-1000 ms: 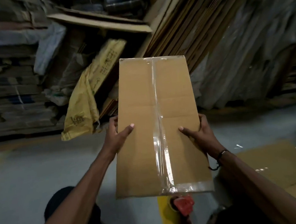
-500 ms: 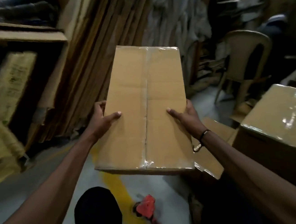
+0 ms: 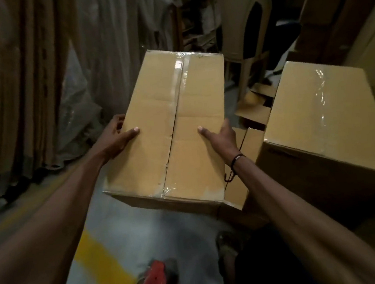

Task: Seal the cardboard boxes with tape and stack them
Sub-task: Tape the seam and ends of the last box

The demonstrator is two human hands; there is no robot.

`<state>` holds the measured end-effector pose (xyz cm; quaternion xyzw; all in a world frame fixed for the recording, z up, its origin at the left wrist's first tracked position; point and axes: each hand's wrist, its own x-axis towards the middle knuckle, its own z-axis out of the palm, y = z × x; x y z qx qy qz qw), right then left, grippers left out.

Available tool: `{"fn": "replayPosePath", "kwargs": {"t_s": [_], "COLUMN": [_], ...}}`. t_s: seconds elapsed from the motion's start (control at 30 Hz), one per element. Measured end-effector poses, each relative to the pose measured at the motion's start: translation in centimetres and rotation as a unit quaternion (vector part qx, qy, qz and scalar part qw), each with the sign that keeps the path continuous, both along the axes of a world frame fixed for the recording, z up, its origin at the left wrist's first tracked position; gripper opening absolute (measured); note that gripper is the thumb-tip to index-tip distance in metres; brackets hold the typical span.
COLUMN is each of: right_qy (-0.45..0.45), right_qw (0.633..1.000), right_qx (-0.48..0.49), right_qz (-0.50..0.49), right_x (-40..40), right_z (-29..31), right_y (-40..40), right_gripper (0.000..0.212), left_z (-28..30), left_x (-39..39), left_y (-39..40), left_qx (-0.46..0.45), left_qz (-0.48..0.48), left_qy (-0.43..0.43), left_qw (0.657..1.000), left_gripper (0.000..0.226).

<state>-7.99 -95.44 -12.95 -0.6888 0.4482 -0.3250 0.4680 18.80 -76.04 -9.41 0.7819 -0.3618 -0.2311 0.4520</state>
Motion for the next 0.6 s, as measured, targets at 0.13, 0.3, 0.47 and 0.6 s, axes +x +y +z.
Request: {"fn": "replayPosePath", "kwargs": {"t_s": [0.13, 0.3, 0.47, 0.6], "right_qy": [0.064, 0.166, 0.227, 0.271], "right_qw": [0.995, 0.979, 0.963, 0.947], "right_qx": [-0.017, -0.017, -0.025, -0.029], "right_qz": [-0.070, -0.120, -0.143, -0.171], "right_x": [0.8, 1.0, 0.7, 0.9], "right_z": [-3.1, -6.2, -8.8, -9.7], "right_y": [-4.1, -7.5, -9.6, -11.7], "right_gripper": [0.085, 0.095, 0.098, 0.088], "left_z": [-3.8, -8.5, -12.1, -14.1], "left_x": [1.1, 0.4, 0.1, -0.8], "left_y": [-5.9, -11.8, -15.7, -19.4], "left_qx": [0.042, 0.072, 0.068, 0.061], "left_qz": [-0.036, -0.058, -0.091, -0.087], "left_qy": [0.025, 0.027, 0.057, 0.053], "left_qw": [0.998, 0.995, 0.992, 0.993], "left_gripper": [0.084, 0.070, 0.070, 0.058]}}
